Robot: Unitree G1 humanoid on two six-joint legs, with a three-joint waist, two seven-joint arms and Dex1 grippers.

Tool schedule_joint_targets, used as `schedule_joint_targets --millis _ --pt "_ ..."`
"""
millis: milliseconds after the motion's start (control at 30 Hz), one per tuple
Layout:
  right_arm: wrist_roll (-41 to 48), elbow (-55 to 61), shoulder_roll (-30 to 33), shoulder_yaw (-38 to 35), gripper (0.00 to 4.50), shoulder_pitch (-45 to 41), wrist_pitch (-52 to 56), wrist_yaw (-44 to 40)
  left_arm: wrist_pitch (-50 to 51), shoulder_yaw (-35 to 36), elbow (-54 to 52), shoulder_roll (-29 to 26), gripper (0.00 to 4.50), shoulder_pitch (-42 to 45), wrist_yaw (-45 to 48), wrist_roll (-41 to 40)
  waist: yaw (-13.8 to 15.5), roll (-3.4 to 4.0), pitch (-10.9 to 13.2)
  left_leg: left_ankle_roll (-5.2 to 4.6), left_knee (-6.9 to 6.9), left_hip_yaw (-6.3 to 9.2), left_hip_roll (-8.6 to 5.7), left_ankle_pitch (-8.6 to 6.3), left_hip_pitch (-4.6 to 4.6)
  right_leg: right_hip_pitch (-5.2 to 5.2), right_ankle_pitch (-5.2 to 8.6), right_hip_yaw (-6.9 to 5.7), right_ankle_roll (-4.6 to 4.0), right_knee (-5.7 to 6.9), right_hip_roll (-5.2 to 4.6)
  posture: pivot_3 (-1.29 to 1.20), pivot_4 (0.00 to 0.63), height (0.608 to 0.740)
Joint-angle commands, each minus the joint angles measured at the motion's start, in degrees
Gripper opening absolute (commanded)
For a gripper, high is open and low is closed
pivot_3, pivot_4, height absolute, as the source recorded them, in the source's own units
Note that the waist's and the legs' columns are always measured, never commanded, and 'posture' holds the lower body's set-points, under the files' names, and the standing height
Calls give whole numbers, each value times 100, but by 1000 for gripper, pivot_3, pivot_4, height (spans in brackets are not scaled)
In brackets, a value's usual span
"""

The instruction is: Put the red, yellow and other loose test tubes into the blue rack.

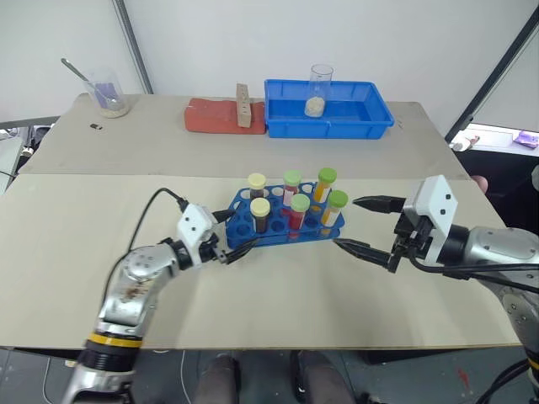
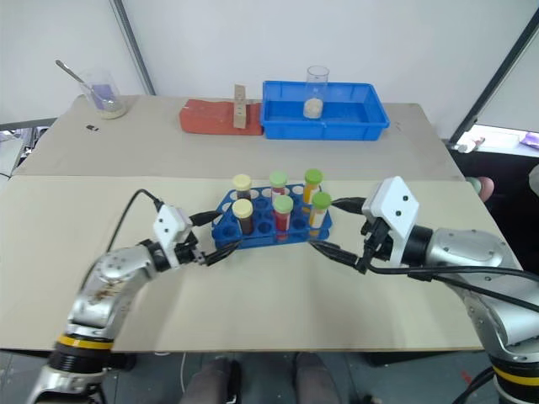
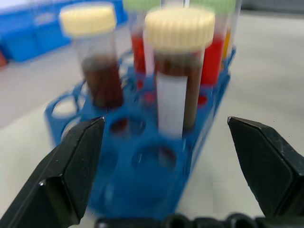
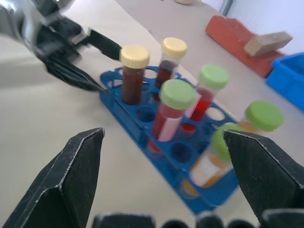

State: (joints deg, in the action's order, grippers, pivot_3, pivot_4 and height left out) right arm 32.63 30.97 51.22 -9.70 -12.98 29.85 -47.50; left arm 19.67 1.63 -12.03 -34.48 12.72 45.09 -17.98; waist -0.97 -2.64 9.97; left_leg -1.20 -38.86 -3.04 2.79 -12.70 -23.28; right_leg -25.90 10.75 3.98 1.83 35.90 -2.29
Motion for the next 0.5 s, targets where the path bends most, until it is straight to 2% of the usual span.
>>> schedule_joint_targets --millis 33,233,500 --pt "-185 -388 246 -367 4440 -3 -602 -538 130 399 -510 -452 4465 -247 95 -18 0 2 1 0 2 -4 -1 0 1 0 1 2 -1 0 -2 0 150 740" --pt "-89 -1085 374 -827 4440 71 -894 -1054 8 937 -773 -867 4465 -560 352 -271 30 1 1 0 5 -9 -2 0 -4 -6 5 1 -8 -5 -8 0 150 740" --pt "-146 -1496 430 -977 4440 222 -1023 -1354 134 1075 -713 -1039 4465 -585 375 -319 16 2 1 0 7 -16 0 0 0 -9 5 1 -10 -2 -9 0 150 740"
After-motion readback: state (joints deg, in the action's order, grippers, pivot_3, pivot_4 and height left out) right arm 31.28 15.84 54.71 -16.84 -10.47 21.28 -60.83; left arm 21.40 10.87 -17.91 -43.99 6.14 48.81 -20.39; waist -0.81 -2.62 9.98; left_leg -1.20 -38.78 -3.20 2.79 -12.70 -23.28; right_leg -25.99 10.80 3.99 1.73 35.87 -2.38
